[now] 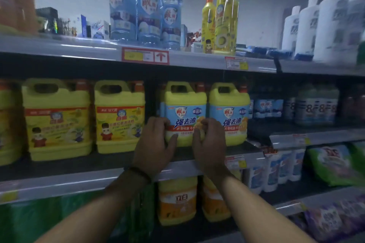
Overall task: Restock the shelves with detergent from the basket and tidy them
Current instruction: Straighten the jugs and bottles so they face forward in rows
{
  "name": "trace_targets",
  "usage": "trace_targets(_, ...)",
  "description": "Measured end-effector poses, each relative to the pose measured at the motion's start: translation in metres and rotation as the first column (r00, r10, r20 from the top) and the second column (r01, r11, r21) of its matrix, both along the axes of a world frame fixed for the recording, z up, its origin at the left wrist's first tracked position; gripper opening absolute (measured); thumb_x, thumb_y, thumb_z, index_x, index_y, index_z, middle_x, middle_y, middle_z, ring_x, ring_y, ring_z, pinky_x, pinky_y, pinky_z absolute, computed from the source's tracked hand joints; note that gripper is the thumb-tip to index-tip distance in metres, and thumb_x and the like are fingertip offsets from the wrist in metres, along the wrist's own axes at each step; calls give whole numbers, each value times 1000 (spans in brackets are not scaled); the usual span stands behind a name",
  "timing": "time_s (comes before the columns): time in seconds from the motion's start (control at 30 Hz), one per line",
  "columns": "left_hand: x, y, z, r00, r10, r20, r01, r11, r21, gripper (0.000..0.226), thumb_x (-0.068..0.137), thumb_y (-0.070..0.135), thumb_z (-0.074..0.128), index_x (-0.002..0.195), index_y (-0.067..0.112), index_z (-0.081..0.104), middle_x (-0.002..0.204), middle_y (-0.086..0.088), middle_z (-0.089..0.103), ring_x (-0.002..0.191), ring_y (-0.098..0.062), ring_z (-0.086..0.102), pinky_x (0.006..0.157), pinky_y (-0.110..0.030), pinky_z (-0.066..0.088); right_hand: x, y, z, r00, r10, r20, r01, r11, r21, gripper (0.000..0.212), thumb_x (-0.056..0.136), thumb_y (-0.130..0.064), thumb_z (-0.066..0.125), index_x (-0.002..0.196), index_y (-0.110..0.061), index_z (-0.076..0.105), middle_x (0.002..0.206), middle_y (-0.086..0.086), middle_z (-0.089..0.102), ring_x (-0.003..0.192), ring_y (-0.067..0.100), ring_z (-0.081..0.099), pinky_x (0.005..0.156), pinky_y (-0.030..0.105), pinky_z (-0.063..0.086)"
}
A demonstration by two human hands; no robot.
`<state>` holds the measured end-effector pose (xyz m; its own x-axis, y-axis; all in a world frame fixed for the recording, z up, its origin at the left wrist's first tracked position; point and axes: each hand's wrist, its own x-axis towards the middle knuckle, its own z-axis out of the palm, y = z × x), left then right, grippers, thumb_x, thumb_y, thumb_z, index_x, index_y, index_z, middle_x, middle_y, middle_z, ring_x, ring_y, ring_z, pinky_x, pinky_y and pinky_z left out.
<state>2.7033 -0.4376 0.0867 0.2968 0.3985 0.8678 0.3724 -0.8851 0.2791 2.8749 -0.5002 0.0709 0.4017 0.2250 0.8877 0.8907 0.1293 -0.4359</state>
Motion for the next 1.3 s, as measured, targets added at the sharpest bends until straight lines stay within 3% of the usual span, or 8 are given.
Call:
trace_targets(0.17,19,12,-12,995,94,28,-91,990,-107,61,93,49,71,140,20,44,136,0,44,115,-9,51,92,-24,53,-2,13,-11,990,-79,-113,80,997,7,30,98,-30,65,124,-15,58,116,2,59,108,18,56,91,38,54)
trace_targets(0.33,22,17,-13,998,62,-17,-64,982,-176,81,90,50,74,153,23,31,142,0,47,122,-15,57,95,-34,59,-1,14,-10,991,-104,-79,96,991,-91,58,93,-38,65,144,-19,48,131,0,58,117,15,56,94,30,52)
trace_targets(0.5,22,11,-16,988,142,-62,-146,987,-61,75,95,48,66,155,19,33,141,-2,55,118,-17,63,91,-35,61,-1,13,-9,995,-89,-39,83,987,-137,73,89,-46,66,153,-19,42,134,1,63,118,17,62,96,35,56)
trace_targets(0.63,25,10,-19,978,186,-90,-189,982,-18,75,95,47,65,156,16,34,142,-5,56,114,-18,66,87,-34,62,5,11,-11,996,-65,-54,59,993,-104,63,91,-40,69,148,-20,49,134,0,65,120,18,62,98,33,52)
trace_targets(0.8,23,10,-20,970,216,-112,-220,975,-27,83,93,49,64,159,15,28,140,-7,60,112,-22,64,86,-37,61,8,14,-16,999,-42,-25,41,998,-46,50,102,-47,61,144,-21,54,127,-3,65,117,15,62,94,40,57)
trace_targets(1.07,18,11,-14,987,126,-101,-140,980,-145,95,83,50,74,158,24,23,140,-3,62,117,-23,62,92,-39,60,4,15,-14,992,-115,54,124,971,-204,78,102,-66,33,160,-14,37,140,12,62,124,28,61,96,43,55)
trace_targets(1.2,16,18,-12,994,24,-104,-45,977,-210,102,74,66,68,156,30,20,136,0,67,115,-22,67,92,-43,62,8,12,-15,997,-21,-73,11,992,-128,65,103,-60,38,153,-19,47,130,2,63,119,20,58,96,37,50)
trace_targets(1.3,17,21,-9,987,-146,-71,116,939,-325,108,74,79,71,158,35,21,145,6,61,124,-15,65,102,-42,58,8,10,-17,994,94,-51,-94,996,4,37,107,-43,43,124,-18,64,106,-7,60,102,18,61,84,36,50)
